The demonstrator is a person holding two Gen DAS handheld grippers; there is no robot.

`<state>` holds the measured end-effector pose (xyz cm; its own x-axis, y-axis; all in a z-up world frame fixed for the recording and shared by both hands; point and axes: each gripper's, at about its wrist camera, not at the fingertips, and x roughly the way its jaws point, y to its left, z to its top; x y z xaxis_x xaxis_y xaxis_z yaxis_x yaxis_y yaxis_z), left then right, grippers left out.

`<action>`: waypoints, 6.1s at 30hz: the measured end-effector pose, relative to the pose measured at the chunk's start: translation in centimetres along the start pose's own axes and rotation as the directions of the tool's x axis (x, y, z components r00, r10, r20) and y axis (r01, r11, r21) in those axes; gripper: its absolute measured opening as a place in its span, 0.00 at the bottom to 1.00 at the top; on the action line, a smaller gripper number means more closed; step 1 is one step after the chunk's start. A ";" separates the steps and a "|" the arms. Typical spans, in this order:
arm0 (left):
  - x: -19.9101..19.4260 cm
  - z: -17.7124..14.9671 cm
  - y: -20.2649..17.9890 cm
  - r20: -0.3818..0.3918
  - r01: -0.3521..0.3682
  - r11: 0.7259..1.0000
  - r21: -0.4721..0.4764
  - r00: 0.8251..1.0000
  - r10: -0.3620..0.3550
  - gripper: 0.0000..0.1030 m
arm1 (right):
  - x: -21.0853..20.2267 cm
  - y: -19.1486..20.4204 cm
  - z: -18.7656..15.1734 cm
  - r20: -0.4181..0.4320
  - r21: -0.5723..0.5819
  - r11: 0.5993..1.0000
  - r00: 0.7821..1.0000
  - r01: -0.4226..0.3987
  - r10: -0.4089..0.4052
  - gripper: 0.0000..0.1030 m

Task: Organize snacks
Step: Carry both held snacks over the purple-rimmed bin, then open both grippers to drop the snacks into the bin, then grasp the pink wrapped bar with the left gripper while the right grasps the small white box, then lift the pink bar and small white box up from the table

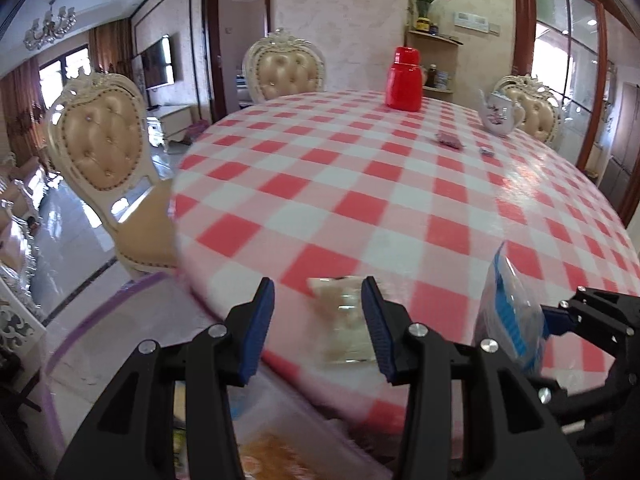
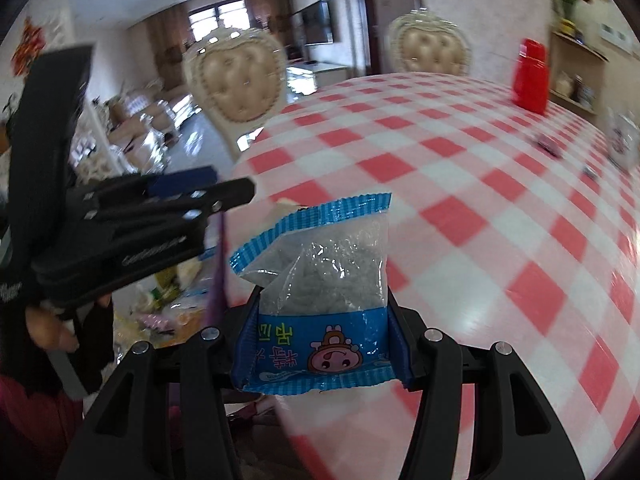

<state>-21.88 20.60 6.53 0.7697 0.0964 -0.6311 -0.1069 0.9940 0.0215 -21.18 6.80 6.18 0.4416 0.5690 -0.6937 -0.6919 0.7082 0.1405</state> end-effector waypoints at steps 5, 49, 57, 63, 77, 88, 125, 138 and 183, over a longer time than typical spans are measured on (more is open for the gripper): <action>-0.3 0.1 3.0 -0.040 -0.025 1.000 0.017 0.999 0.026 0.36 | 1.1 2.5 0.4 -0.015 -0.065 0.998 1.000 -0.026 0.025 0.52; -1.6 -0.8 10.8 -0.176 -0.175 0.985 0.006 0.969 0.174 0.45 | 5.4 11.5 0.4 -0.162 -0.214 0.950 0.967 -0.228 0.195 0.53; -1.0 -1.4 12.8 -0.230 -0.272 0.962 -0.021 0.938 0.260 0.85 | 7.0 13.9 -1.3 -0.246 -0.298 0.927 0.956 -0.229 0.157 0.82; -1.4 0.4 9.4 -0.159 -0.146 0.988 -0.043 0.978 0.137 0.93 | 3.6 11.5 -0.9 -0.151 -0.284 0.941 0.978 -0.183 0.144 0.82; 9.3 12.9 -8.0 -0.056 0.160 0.972 -0.170 0.984 -0.172 0.98 | -2.7 -15.1 1.0 0.051 0.076 0.968 0.968 0.241 -0.245 0.84; 25.8 18.6 -22.0 -0.037 0.178 0.911 -0.371 0.978 -0.206 0.98 | -1.0 -40.3 2.7 -0.012 0.442 0.836 0.934 0.325 -0.356 0.84; 30.6 21.0 -21.7 0.074 0.210 0.904 -0.372 0.978 -0.197 0.98 | 2.6 -46.8 6.3 -0.015 0.539 0.766 0.914 0.349 -0.406 0.35; 40.8 27.0 -29.9 -0.200 0.149 0.986 0.070 0.971 -0.132 0.98 | 0.5 -46.5 5.5 0.050 0.581 0.755 0.913 0.303 -0.405 0.36; 26.0 17.2 -27.5 -0.150 0.251 0.968 0.010 0.957 -0.247 0.18 | 0.5 -44.8 4.7 0.055 0.581 0.779 0.944 0.234 -0.325 0.36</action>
<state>11.88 -3.35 2.85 0.6688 -0.1605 -0.7259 0.0958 0.9869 -0.1300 12.68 -22.67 2.86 0.6732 0.3300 -0.6617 -0.1040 0.9282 0.3572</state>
